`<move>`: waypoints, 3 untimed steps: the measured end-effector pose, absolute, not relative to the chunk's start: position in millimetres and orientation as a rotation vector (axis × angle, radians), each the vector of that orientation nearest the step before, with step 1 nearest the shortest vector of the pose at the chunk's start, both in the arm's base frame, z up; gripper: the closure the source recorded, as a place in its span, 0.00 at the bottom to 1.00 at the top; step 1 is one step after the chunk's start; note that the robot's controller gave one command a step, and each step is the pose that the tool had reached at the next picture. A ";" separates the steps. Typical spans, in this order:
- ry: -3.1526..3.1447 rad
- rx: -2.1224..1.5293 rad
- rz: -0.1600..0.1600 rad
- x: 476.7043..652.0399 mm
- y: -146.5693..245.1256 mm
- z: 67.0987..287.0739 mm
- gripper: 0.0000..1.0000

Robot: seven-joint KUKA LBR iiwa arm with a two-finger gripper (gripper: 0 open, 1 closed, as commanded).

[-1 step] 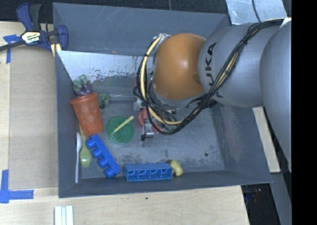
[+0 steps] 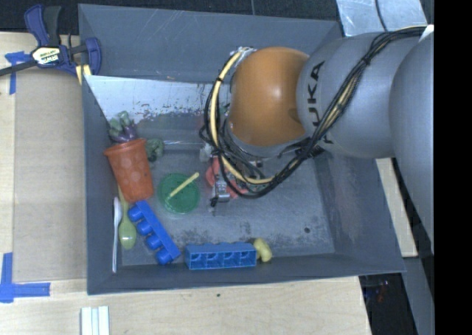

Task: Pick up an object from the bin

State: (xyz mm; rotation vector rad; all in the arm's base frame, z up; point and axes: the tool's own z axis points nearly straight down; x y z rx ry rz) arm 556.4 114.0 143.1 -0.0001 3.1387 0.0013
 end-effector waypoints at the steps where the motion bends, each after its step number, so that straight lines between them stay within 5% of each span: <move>1: 3.131 -0.154 0.004 572.0 95.8 130.8 0.00; 2: 3.134 -0.109 0.001 602.7 69.4 140.1 0.00; 3: 3.134 0.168 0.001 606.9 35.3 131.9 0.00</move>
Offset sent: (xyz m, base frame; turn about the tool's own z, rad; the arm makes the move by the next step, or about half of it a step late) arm 0.0682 -0.0453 0.0160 0.1207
